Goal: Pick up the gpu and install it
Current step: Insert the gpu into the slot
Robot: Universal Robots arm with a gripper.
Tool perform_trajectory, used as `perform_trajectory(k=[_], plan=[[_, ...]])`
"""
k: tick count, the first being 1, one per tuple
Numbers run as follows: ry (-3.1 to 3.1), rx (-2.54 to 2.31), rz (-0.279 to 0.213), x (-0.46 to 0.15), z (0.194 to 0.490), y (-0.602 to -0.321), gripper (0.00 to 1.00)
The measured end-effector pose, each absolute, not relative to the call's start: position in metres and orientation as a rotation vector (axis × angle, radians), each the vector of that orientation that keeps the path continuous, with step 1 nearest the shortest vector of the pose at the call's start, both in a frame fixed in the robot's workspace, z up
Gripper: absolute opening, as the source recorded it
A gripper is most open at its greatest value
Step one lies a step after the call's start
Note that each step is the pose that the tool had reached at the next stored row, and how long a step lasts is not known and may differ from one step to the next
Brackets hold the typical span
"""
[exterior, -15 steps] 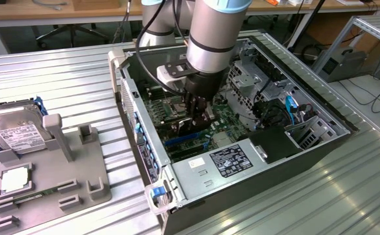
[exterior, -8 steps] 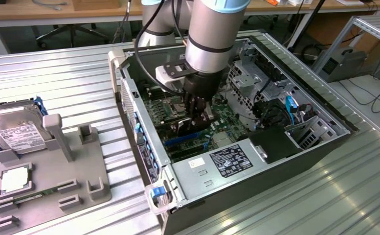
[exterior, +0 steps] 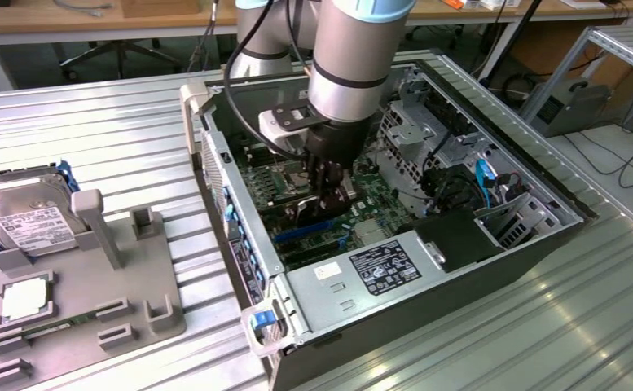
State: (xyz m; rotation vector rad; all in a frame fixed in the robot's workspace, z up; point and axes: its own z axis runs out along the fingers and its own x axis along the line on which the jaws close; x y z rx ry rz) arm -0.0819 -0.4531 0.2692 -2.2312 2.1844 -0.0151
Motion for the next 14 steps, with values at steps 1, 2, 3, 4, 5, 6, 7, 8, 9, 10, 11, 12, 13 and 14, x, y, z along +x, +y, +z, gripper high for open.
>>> perform_trajectory(k=[1, 2, 3, 4, 5, 6, 7, 8, 9, 10, 11, 12, 13, 14], plan=[[2.184, -2.231, -0.015, -0.0819, 0.2692, -0.4531, 0.27], [2.184, -2.231, -0.015, -0.0820, 0.2692, -0.4532, 0.27], [2.184, -2.231, -0.015, -0.0823, 0.2690, -0.4532, 0.27], [2.185, -2.231, -0.015, -0.0827, 0.2689, -0.4532, 0.27], [2.185, -2.231, -0.015, -0.0830, 0.2688, -0.4531, 0.27], [2.185, -2.231, -0.015, -0.0834, 0.2686, -0.4530, 0.27], [2.184, -2.231, -0.015, -0.0838, 0.2684, -0.4529, 0.27], [2.184, -2.231, -0.015, -0.0839, 0.2683, -0.4528, 0.27], [2.185, -2.231, -0.015, -0.0840, 0.2682, -0.4521, 0.27], [2.185, -2.230, -0.015, -0.0841, 0.2682, -0.4520, 0.27], [2.185, -2.230, -0.015, -0.0841, 0.2681, -0.4520, 0.27], [2.186, -2.230, -0.015, -0.0841, 0.2682, -0.4520, 0.27], [2.186, -2.230, -0.015, -0.0841, 0.2682, -0.4520, 0.27], [2.186, -2.230, -0.015, -0.0841, 0.2682, -0.4522, 0.27]])
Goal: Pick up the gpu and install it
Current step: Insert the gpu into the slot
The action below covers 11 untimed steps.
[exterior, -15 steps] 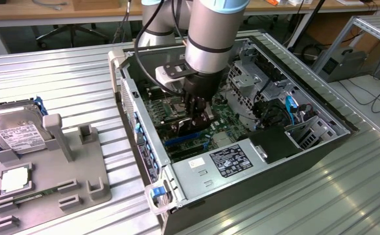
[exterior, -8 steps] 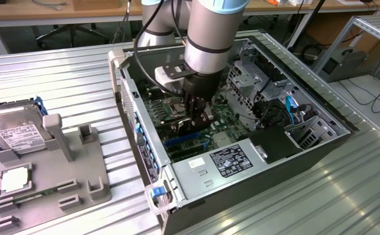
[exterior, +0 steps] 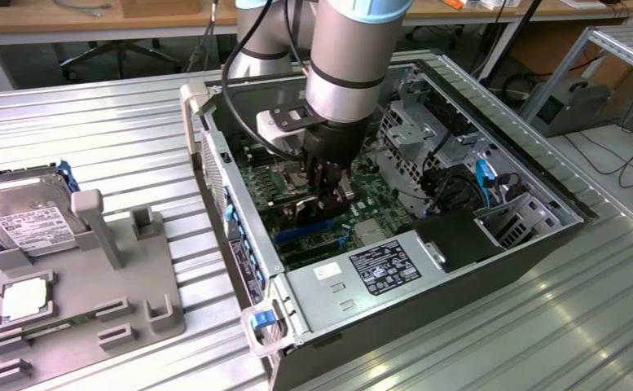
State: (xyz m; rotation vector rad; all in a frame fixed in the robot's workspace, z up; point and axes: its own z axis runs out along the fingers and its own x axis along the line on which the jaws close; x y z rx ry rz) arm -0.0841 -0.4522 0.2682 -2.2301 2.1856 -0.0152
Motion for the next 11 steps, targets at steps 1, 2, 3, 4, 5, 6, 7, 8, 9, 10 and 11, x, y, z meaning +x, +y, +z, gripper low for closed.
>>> perform_trajectory(k=[1, 2, 3, 4, 5, 6, 7, 8, 9, 10, 11], plan=[[2.186, -2.230, -0.015, -0.0842, 0.2682, -0.4522, 0.27], [2.186, -2.230, -0.015, -0.0842, 0.2682, -0.4522, 0.27], [2.186, -2.230, -0.015, -0.0843, 0.2682, -0.4528, 0.27], [2.186, -2.230, -0.015, -0.0843, 0.2682, -0.4532, 0.27], [2.186, -2.230, -0.015, -0.0843, 0.2682, -0.4533, 0.27], [2.186, -2.230, -0.015, -0.0842, 0.2682, -0.4533, 0.27], [2.186, -2.230, -0.015, -0.0842, 0.2682, -0.4533, 0.27], [2.186, -2.230, -0.015, -0.0844, 0.2682, -0.4533, 0.27], [2.186, -2.230, -0.015, -0.0847, 0.2681, -0.4533, 0.27], [2.186, -2.230, -0.015, -0.0847, 0.2681, -0.4533, 0.27], [2.186, -2.230, -0.015, -0.0847, 0.2681, -0.4533, 0.27]])
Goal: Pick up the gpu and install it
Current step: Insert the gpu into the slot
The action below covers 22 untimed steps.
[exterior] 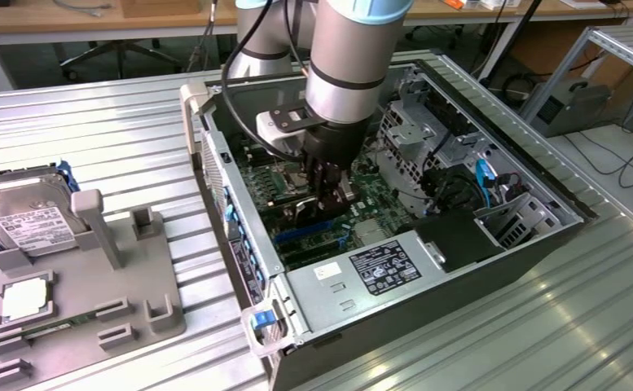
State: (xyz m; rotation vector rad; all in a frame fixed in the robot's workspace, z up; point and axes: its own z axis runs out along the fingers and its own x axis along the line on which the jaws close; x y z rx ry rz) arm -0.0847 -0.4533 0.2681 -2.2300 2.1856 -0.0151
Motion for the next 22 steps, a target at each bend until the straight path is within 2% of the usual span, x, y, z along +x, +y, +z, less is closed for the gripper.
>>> perform_trajectory(k=[22], plan=[[2.180, -2.222, 0.000, -0.0826, 0.2681, -0.4553, 0.27]])
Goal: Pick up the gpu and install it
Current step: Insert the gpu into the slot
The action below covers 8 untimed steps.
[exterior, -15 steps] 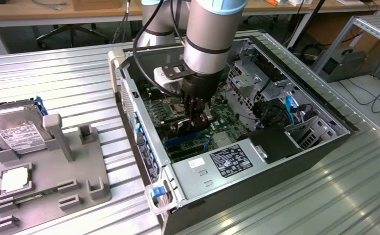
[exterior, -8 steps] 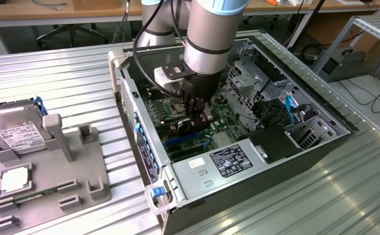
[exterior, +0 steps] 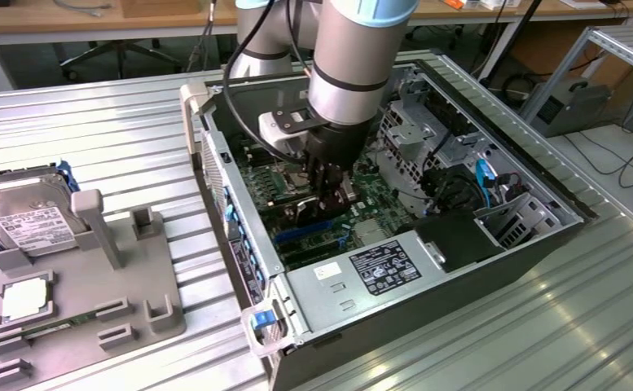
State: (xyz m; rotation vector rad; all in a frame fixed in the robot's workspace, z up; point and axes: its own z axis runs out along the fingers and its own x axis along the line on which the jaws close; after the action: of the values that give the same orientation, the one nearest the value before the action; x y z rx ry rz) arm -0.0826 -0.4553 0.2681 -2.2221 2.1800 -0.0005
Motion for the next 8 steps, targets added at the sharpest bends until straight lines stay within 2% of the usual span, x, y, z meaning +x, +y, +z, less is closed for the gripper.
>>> perform_trajectory(k=[8], plan=[[2.182, -2.220, -0.001, -0.0826, 0.2681, -0.4555, 0.27]])
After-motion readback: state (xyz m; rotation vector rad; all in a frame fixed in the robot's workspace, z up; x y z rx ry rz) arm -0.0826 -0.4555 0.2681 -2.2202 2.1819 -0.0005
